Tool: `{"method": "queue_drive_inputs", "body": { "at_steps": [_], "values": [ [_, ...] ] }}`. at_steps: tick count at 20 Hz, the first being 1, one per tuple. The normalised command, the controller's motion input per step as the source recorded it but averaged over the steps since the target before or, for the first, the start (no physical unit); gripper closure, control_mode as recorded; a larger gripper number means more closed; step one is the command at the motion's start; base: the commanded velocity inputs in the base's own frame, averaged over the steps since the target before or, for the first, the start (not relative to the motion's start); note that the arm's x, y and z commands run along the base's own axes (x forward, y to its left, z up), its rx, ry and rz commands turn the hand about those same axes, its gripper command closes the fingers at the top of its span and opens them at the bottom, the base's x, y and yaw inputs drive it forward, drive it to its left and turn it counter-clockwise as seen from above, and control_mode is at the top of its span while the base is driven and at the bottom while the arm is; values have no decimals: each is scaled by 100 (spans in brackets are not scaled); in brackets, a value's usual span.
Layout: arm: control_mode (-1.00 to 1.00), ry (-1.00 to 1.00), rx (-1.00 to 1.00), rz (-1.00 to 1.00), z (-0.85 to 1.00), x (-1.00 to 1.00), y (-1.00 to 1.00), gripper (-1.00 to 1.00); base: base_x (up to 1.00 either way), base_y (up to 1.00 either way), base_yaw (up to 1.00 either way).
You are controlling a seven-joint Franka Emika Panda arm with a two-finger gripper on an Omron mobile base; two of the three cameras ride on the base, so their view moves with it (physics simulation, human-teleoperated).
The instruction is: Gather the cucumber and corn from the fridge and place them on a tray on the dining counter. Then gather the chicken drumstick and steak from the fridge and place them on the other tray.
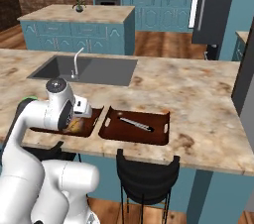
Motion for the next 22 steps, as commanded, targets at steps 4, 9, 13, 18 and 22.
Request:
{"method": "queue_drive_inputs", "body": {
  "at_steps": [4, 9, 13, 18, 22],
  "values": [
    [-100, 1, -1, 2, 0, 31, 12, 100, 14, 0, 2],
    [-100, 6, -2, 0, 0, 68, 61, 100, 0, 0, 0],
    [-100, 8, -3, 0, 0, 81, 76, 100, 0, 0, 0],
    [-100, 9, 0, 0, -3, 75, 68, 100, 0, 0, 0],
    [-100, 6, 0, -11, -32, 68, 64, 100, 0, 0, 0]
  ]
}}
